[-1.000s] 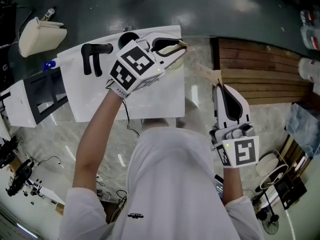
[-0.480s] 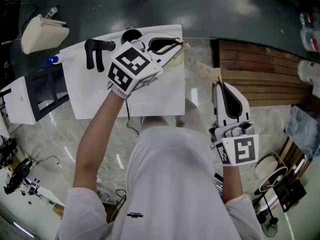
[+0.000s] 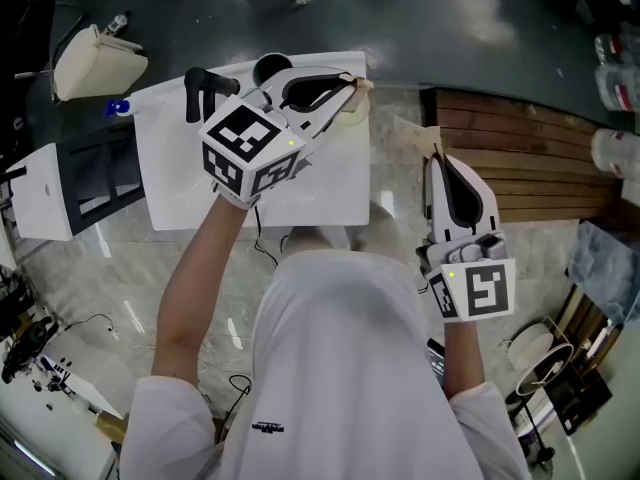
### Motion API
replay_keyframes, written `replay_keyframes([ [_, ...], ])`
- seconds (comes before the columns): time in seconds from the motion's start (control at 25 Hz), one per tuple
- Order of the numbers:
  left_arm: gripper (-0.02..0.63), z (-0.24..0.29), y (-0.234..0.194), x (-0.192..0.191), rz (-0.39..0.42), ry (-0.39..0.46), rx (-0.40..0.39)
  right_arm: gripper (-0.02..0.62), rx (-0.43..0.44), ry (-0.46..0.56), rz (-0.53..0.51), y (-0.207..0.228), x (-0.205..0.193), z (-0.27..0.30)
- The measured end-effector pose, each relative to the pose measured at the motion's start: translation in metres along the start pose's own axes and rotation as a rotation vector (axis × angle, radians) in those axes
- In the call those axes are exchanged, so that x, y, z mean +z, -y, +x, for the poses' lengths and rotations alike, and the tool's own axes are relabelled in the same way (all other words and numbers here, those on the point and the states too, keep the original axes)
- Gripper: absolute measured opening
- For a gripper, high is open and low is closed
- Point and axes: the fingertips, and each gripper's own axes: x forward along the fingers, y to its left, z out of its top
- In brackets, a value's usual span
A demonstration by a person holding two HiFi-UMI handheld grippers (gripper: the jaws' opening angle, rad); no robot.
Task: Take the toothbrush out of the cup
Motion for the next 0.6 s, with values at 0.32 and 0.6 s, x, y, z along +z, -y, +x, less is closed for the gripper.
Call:
replay_keyframes([
  [0.32,0.026,-0.057,0.032,0.038,-0.021,0.151,0.125,0.006,0.006,0.036,-0.04,-0.01,0.016,-0.016],
  [0.6,0.025,-0.117,0.056,0.05,-0.056,0.219,0.289,0.006,0.03,0.069,-0.066,-0.019,0.027,-0.031],
])
